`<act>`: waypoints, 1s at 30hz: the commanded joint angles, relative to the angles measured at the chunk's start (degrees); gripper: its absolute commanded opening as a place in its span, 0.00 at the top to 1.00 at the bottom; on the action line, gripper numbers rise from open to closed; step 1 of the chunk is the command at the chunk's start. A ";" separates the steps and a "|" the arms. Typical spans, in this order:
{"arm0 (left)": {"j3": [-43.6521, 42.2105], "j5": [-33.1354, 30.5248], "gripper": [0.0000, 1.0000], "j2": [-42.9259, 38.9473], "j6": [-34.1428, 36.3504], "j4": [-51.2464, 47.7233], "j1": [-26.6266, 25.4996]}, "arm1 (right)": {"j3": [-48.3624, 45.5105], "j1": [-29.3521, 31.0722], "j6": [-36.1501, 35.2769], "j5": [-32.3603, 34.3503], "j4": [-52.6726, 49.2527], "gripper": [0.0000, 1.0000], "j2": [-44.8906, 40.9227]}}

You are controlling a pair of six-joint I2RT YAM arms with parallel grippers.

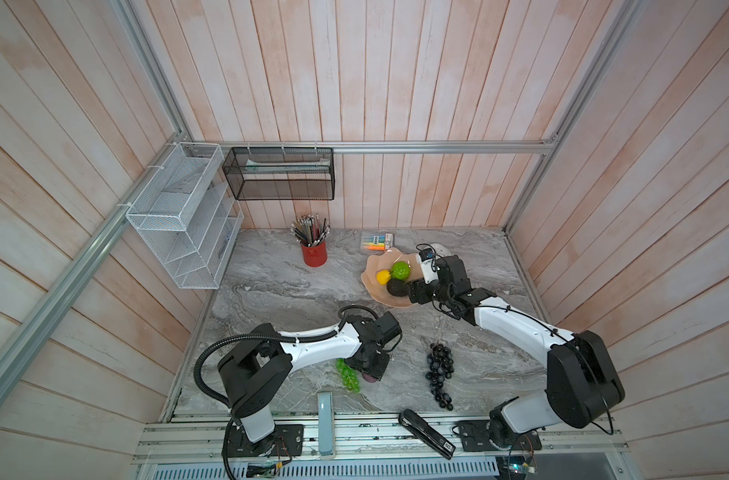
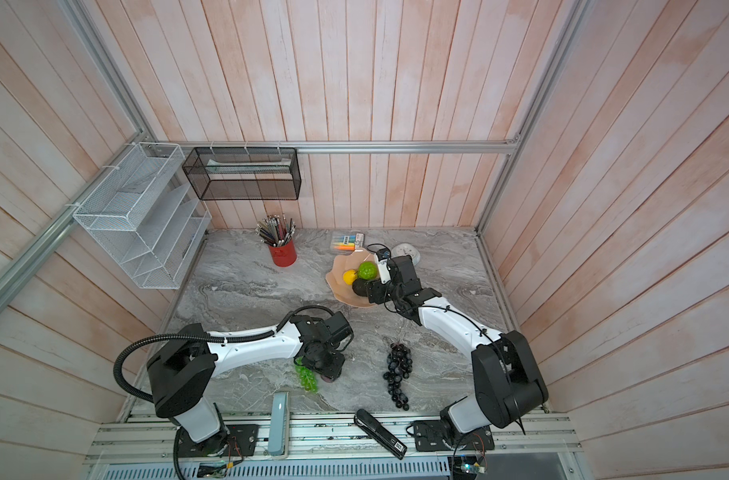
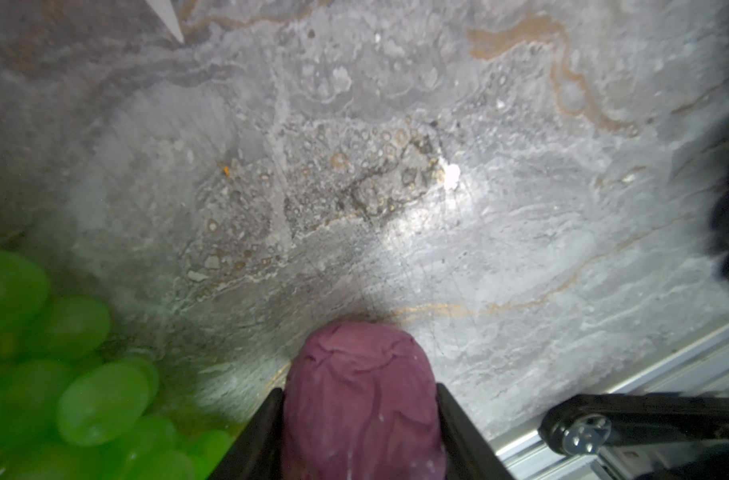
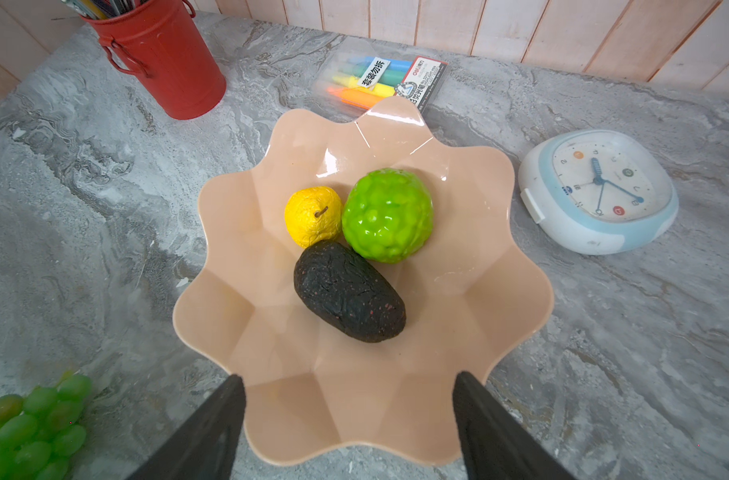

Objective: Place and organize the fake fruits in the fruit bowl
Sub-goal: 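Reach the left gripper down and grasp the purple fig, then carry the purple fig with the left gripper into the bowl beside the pear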

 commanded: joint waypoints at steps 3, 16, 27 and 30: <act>2.69 1.47 0.56 -3.50 -0.20 -0.78 1.79 | 0.45 -0.13 1.16 -1.37 1.10 0.21 -0.48; 23.26 2.88 0.58 1.86 5.11 -0.69 17.43 | -3.47 -2.55 4.41 -1.78 6.17 0.22 -4.95; 44.30 -1.11 0.58 20.56 9.46 -0.71 21.74 | -6.98 -2.86 5.73 -3.79 6.98 0.23 -7.91; 48.55 -3.03 0.58 24.68 9.92 -1.05 21.99 | -8.21 -2.86 5.93 -5.34 7.42 0.23 -9.32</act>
